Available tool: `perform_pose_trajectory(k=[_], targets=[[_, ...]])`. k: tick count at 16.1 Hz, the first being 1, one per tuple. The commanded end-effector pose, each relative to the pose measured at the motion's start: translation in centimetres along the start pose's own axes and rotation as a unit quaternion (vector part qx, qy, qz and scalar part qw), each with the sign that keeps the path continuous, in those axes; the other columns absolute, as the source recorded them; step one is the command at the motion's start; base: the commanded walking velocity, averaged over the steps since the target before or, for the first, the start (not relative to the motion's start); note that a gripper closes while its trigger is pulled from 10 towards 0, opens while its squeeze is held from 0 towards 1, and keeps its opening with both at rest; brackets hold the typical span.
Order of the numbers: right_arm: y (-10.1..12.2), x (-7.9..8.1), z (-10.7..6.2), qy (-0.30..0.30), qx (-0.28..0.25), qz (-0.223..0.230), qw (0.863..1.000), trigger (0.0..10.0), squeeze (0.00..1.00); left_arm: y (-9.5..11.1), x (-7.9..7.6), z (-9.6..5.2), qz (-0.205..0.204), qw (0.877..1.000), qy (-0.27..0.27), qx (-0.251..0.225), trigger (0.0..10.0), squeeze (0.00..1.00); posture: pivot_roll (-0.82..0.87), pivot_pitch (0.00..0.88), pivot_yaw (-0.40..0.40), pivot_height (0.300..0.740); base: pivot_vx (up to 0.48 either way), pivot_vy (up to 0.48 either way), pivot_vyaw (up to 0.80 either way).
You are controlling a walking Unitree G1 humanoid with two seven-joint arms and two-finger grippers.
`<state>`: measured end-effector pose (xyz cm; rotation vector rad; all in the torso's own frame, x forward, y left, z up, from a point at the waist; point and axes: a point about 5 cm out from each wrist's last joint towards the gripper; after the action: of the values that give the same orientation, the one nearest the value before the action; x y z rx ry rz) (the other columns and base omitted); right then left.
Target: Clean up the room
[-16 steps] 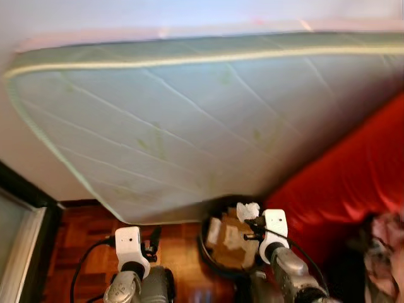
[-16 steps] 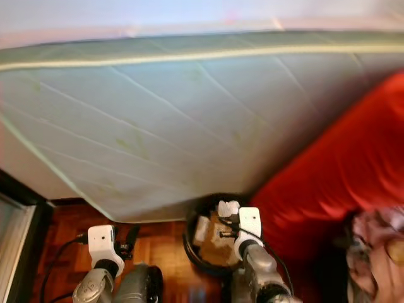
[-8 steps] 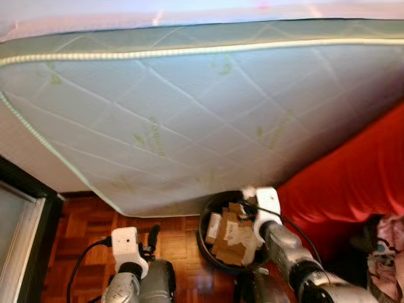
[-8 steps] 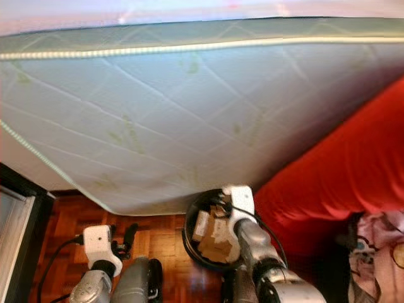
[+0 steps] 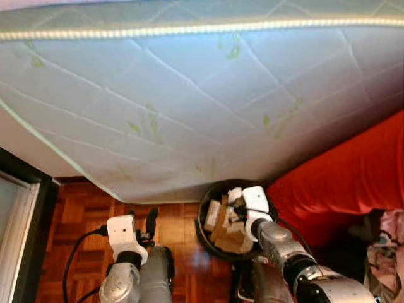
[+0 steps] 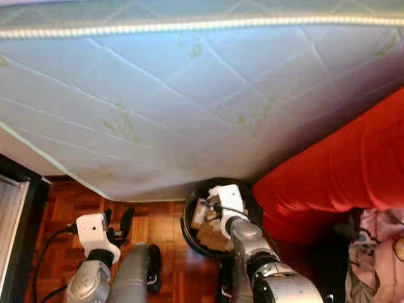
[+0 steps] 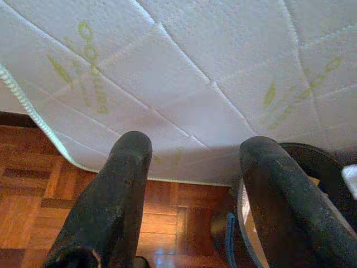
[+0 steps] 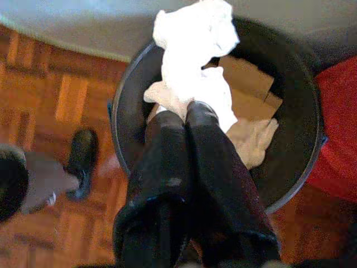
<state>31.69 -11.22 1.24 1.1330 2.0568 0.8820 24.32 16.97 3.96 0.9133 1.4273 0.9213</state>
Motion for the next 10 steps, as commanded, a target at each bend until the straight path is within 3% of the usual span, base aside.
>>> perform_pose_trajectory(k=[1,10], targets=[[-1.9,0.6,-0.2,0.013,0.037,-0.014,0.999,10.0,0.0,-0.7,0.3,-0.9,-0.005,1.0,0.012,0.019,10.0,0.0,0.24,0.433,-0.033,0.658,0.0,0.0,0.0],[-2.4,0.9,-0.3,0.01,0.054,-0.023,0.998,10.0,0.0,-0.4,0.0,-2.2,-0.007,0.999,0.022,0.037,10.0,0.0,0.25,0.455,-0.034,0.658,0.0,0.0,0.0]])
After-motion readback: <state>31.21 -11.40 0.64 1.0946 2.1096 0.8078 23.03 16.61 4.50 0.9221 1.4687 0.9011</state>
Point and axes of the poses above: a point about 5 cm out from each wrist's last joint towards the gripper, its own z axis pointing out of the wrist towards the gripper, its own y axis along the axis of the wrist's last joint, x = y × z, and after that the axes turned 15 degrees about -z, right-handed
